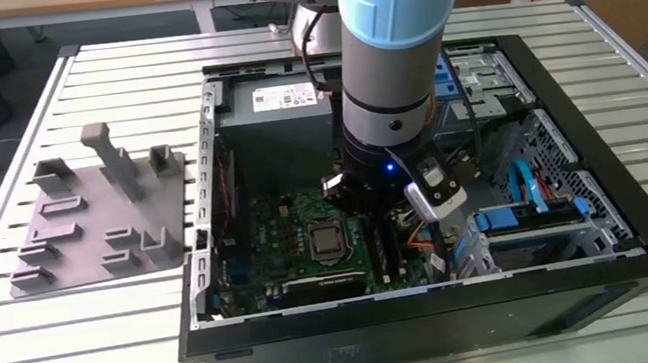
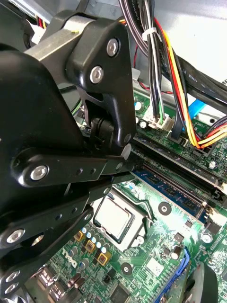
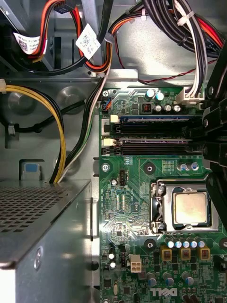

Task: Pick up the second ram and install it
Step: 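Insert the second ram into the second slot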

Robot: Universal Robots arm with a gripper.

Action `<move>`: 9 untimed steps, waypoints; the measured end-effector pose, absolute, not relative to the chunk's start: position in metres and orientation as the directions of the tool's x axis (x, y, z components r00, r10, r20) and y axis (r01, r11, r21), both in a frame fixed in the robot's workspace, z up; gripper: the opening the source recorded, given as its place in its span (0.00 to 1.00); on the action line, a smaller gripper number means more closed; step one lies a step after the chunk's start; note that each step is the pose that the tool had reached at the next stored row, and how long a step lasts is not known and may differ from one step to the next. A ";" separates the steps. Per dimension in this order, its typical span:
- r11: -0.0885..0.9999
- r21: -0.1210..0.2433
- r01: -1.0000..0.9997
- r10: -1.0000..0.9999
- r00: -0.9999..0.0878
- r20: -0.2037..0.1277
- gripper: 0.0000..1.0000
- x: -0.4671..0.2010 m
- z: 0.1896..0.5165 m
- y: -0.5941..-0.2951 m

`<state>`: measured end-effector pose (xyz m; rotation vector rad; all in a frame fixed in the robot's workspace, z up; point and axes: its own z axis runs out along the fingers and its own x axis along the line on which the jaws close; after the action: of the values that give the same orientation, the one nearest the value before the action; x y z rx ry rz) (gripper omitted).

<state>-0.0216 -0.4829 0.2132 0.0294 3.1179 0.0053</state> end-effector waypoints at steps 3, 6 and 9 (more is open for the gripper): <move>1.000 0.004 0.019 0.019 -1.000 -0.024 0.14 -0.022 0.212 -0.483; 1.000 0.004 0.019 0.019 -1.000 -0.024 0.14 -0.022 0.211 -0.483; 1.000 0.003 0.018 0.018 -1.000 -0.023 0.14 -0.022 0.211 -0.483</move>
<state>-0.0215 -0.4829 0.2108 0.0283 3.1180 0.0051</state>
